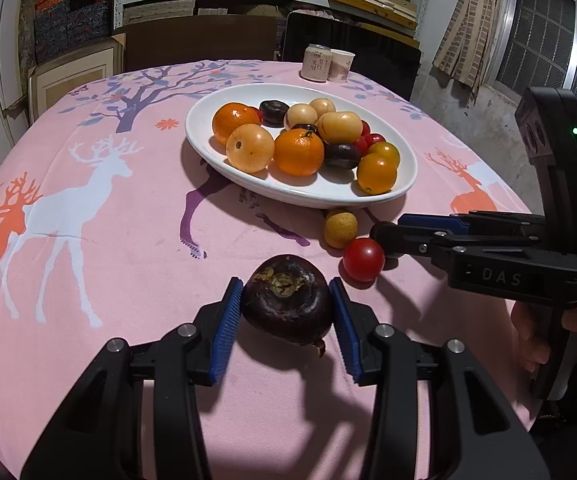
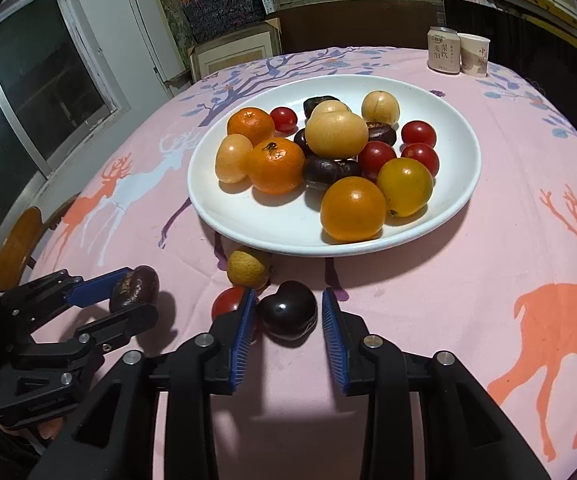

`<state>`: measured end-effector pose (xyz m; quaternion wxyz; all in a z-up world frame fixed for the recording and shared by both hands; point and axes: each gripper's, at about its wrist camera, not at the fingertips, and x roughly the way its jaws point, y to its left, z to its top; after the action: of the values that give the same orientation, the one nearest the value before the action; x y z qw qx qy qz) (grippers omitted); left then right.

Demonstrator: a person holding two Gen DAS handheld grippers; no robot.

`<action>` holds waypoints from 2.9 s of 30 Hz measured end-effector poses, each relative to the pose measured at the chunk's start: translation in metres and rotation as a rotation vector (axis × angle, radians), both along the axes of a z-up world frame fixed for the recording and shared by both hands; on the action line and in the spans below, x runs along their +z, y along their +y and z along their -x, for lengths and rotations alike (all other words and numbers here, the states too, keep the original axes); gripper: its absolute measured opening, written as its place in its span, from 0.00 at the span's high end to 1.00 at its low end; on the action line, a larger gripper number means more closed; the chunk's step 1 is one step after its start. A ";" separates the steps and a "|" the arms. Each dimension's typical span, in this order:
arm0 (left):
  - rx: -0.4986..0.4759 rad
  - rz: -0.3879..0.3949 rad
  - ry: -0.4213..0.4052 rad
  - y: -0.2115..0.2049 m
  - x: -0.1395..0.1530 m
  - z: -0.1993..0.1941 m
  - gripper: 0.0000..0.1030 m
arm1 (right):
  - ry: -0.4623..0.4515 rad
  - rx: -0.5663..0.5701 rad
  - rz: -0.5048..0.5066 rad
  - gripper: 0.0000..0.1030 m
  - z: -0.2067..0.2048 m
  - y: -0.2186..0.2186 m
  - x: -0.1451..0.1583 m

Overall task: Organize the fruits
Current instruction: 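Grasp a dark purple fruit with the left tool while the right tool grasps a dark plum, then carry the dark purple fruit over the plate with the left tool while the right tool holds the plum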

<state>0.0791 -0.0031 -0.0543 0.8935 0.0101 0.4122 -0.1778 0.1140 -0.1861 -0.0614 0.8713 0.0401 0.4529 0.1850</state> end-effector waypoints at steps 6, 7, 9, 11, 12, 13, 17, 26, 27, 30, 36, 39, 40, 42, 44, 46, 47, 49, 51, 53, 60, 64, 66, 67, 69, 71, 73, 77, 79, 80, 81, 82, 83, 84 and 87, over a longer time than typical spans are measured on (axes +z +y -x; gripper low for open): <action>-0.001 0.000 0.001 0.000 0.000 0.000 0.58 | -0.087 0.020 0.041 0.77 0.017 0.006 0.011; 0.000 0.000 0.001 0.000 0.000 0.000 0.58 | -0.100 0.025 0.051 0.77 0.020 0.007 0.013; -0.001 0.001 0.001 0.000 0.000 0.000 0.58 | -0.103 0.026 0.067 0.77 0.023 0.005 0.015; -0.002 0.001 0.001 0.000 0.000 0.000 0.58 | -0.104 0.021 0.087 0.77 0.026 -0.001 0.016; -0.003 0.001 0.001 0.000 0.000 0.000 0.58 | -0.102 0.025 0.102 0.77 0.028 -0.003 0.016; -0.003 0.002 0.000 0.000 0.000 0.000 0.58 | -0.098 0.033 0.114 0.77 0.029 -0.005 0.015; -0.004 -0.001 0.001 0.000 0.000 0.000 0.58 | -0.104 0.041 0.124 0.76 0.032 -0.010 0.011; -0.003 -0.001 0.001 0.000 0.000 0.000 0.58 | -0.096 0.133 0.173 0.68 0.038 0.009 0.002; -0.004 -0.001 0.001 -0.001 0.000 0.001 0.58 | -0.096 0.139 0.178 0.68 0.039 0.010 0.001; -0.004 0.000 0.002 0.000 0.000 0.001 0.58 | -0.077 0.149 0.173 0.68 0.038 0.011 -0.001; -0.004 -0.001 0.001 0.000 0.000 0.000 0.58 | -0.071 0.152 0.177 0.68 0.039 0.013 -0.004; -0.003 0.000 0.002 0.000 0.000 0.000 0.58 | -0.065 0.143 0.176 0.68 0.037 0.012 -0.005; -0.003 0.000 0.002 0.000 0.000 0.000 0.58 | -0.060 0.140 0.176 0.68 0.037 0.011 -0.005; -0.003 0.000 0.002 0.000 0.000 0.000 0.58 | -0.055 0.139 0.175 0.71 0.037 0.011 -0.006; -0.004 0.000 0.003 0.000 0.000 0.000 0.58 | -0.059 0.140 0.182 0.71 0.039 0.012 -0.006; -0.003 0.000 0.003 0.000 0.000 0.000 0.58 | -0.061 0.140 0.184 0.71 0.039 0.012 -0.006; -0.004 0.001 0.003 0.000 0.000 0.000 0.58 | -0.062 0.139 0.183 0.72 0.039 0.011 -0.006; -0.004 0.001 0.005 0.000 0.000 0.000 0.58 | -0.062 0.135 0.177 0.72 0.040 0.010 -0.006; -0.004 0.001 0.007 0.000 -0.001 0.000 0.58 | -0.061 0.128 0.168 0.72 0.040 0.007 -0.005; -0.004 0.001 0.006 0.000 -0.002 0.001 0.58 | -0.065 0.117 0.153 0.72 0.042 0.003 -0.003; -0.008 -0.016 -0.015 -0.004 0.001 0.003 0.58 | -0.067 0.054 0.056 0.72 0.056 -0.029 0.006; -0.022 -0.032 -0.030 -0.011 0.010 0.005 0.58 | -0.089 0.012 -0.003 0.72 0.062 -0.051 0.020; -0.029 -0.036 -0.040 -0.015 0.017 0.004 0.58 | -0.110 -0.005 -0.030 0.72 0.060 -0.060 0.030; -0.034 -0.041 -0.053 -0.018 0.023 0.002 0.58 | -0.119 -0.012 -0.045 0.72 0.059 -0.063 0.036; -0.041 -0.048 -0.080 -0.023 0.037 -0.001 0.58 | -0.145 -0.025 -0.070 0.72 0.052 -0.069 0.051; -0.047 -0.058 -0.113 -0.030 0.054 -0.008 0.58 | -0.169 -0.032 -0.094 0.72 0.045 -0.073 0.067; -0.044 -0.069 -0.138 -0.035 0.066 -0.017 0.58 | -0.192 -0.036 -0.120 0.72 0.035 -0.077 0.084; -0.031 -0.071 -0.156 -0.040 0.085 -0.038 0.58 | -0.210 -0.045 -0.162 0.72 0.016 -0.085 0.107; -0.028 -0.068 -0.158 -0.041 0.090 -0.046 0.58 | -0.229 -0.044 -0.152 0.72 0.015 -0.084 0.113; -0.032 -0.063 -0.158 -0.042 0.091 -0.048 0.58 | -0.250 -0.036 -0.131 0.72 0.015 -0.082 0.115; -0.032 -0.062 -0.160 -0.043 0.091 -0.051 0.58 | -0.271 -0.030 -0.115 0.72 0.015 -0.080 0.117; -0.031 -0.063 -0.160 -0.043 0.090 -0.053 0.58 | -0.291 -0.025 -0.098 0.72 0.017 -0.078 0.117; -0.031 -0.062 -0.157 -0.043 0.089 -0.054 0.58 | -0.309 -0.018 -0.079 0.72 0.018 -0.076 0.117; -0.030 -0.061 -0.152 -0.043 0.086 -0.057 0.58 | -0.323 -0.010 -0.065 0.72 0.019 -0.074 0.117; -0.033 -0.057 -0.132 -0.042 0.078 -0.060 0.58 | -0.342 0.018 -0.030 0.72 0.021 -0.066 0.116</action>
<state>0.1390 -0.0455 0.0239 0.9151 0.0540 0.3569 -0.1798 0.0929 -0.2517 0.0544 0.9332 0.0170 0.2955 0.2039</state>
